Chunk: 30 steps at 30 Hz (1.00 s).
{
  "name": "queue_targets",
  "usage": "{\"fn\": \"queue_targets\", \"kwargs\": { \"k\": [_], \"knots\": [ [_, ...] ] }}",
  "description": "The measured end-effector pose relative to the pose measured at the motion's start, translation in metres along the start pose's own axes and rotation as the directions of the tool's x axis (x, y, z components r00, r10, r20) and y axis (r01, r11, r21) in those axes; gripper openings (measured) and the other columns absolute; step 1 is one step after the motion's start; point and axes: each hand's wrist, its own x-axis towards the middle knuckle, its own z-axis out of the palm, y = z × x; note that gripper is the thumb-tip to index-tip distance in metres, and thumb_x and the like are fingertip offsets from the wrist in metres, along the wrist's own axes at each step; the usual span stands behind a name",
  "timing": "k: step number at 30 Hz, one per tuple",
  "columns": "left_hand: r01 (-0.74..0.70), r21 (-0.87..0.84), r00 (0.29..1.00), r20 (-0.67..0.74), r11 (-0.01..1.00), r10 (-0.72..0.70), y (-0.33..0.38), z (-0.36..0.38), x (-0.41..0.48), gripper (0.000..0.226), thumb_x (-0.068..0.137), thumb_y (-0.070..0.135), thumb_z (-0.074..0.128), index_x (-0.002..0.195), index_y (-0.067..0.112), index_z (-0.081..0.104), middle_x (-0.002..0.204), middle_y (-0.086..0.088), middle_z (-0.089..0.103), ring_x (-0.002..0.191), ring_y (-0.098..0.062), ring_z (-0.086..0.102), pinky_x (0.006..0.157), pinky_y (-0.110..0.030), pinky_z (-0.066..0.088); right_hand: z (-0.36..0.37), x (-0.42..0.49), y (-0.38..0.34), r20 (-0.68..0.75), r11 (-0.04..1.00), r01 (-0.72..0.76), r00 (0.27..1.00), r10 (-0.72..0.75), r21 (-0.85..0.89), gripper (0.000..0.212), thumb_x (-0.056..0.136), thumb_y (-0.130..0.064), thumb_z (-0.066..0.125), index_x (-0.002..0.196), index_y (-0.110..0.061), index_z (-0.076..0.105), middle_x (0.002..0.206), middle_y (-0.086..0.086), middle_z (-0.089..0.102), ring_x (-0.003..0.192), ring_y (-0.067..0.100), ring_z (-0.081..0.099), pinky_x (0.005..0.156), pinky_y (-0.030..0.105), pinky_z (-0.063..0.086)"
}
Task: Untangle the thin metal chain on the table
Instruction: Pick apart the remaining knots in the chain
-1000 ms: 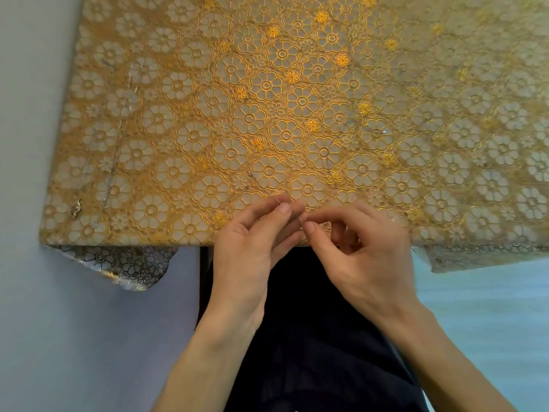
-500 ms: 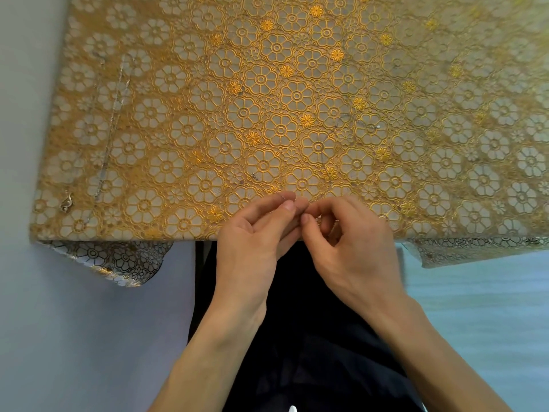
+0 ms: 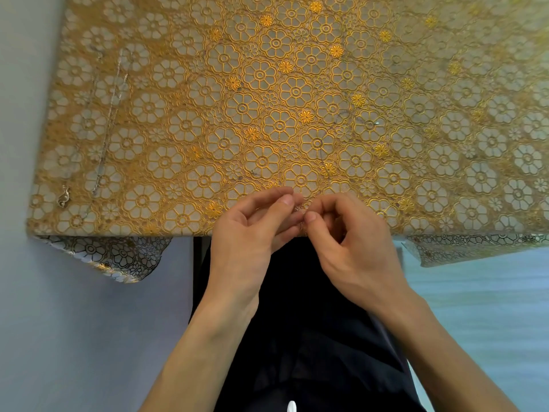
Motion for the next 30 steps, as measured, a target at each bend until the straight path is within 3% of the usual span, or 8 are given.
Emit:
{"fn": "queue_targets", "kwargs": {
  "k": [2,6,10,16,25,30],
  "knots": [
    [-0.024,0.056,1.000,0.003,0.998,0.024,0.001,0.000,0.001,0.009,0.090,0.008,0.067,0.096,0.013,0.073,0.099,-0.007,0.078,0.084,-0.019,0.075,0.075,-0.024,0.061,-0.003,0.000,0.000,0.038,1.000,0.001,0.999,-0.002,0.025,0.008,0.090,-0.024,0.060,0.084,-0.019,0.061,0.073,-0.008,0.056,0.068,0.011,0.052,0.062,0.014,0.036],
    [-0.070,0.116,0.997,0.037,0.991,0.066,-0.002,-0.002,-0.002,0.014,0.086,0.006,0.071,0.096,0.015,0.074,0.098,-0.006,0.078,0.087,-0.018,0.074,0.083,-0.030,0.058,-0.005,-0.004,0.001,0.064,0.998,0.027,0.997,-0.031,0.064,0.007,0.092,-0.021,0.061,0.086,-0.019,0.061,0.075,-0.007,0.057,0.068,0.010,0.051,0.063,0.013,0.035],
    [-0.147,0.179,0.988,0.062,0.973,0.138,-0.005,-0.005,-0.007,0.023,0.084,-0.003,0.072,0.097,0.015,0.075,0.096,-0.003,0.079,0.093,-0.011,0.074,0.076,-0.018,0.054,-0.006,-0.008,0.004,0.063,0.996,0.045,0.997,-0.050,0.077,0.006,0.092,-0.019,0.061,0.087,-0.018,0.062,0.074,-0.011,0.053,0.069,0.011,0.051,0.063,0.013,0.034],
    [-0.236,0.341,0.971,0.105,0.910,0.213,-0.009,-0.007,-0.013,0.031,0.082,-0.005,0.074,0.096,0.024,0.077,0.092,0.000,0.077,0.086,-0.009,0.072,0.077,-0.016,0.053,-0.007,-0.013,0.005,0.022,0.995,0.103,0.994,-0.103,0.012,0.001,0.092,-0.019,0.063,0.091,-0.019,0.063,0.077,-0.015,0.051,0.071,0.002,0.049,0.065,0.010,0.035],
    [-0.098,0.335,0.992,0.104,0.937,0.066,-0.007,-0.011,-0.017,0.026,0.082,0.006,0.077,0.101,0.024,0.077,0.083,0.000,0.077,0.070,0.000,0.066,0.065,-0.012,0.048,-0.011,-0.018,0.005,0.032,0.993,0.117,0.993,-0.117,-0.009,0.002,0.093,-0.019,0.062,0.092,-0.017,0.063,0.080,-0.013,0.051,0.071,0.003,0.051,0.065,0.010,0.036],
    [-0.013,0.239,0.995,0.100,0.971,-0.011,-0.009,-0.014,-0.016,0.024,0.081,0.010,0.079,0.100,0.024,0.078,0.087,-0.001,0.076,0.069,-0.007,0.060,0.068,-0.022,0.046,-0.013,-0.019,0.004,0.034,0.992,0.126,0.991,-0.126,-0.020,0.001,0.092,-0.018,0.063,0.092,-0.017,0.063,0.079,-0.013,0.049,0.069,0.007,0.050,0.063,0.011,0.036]
  ]
}}
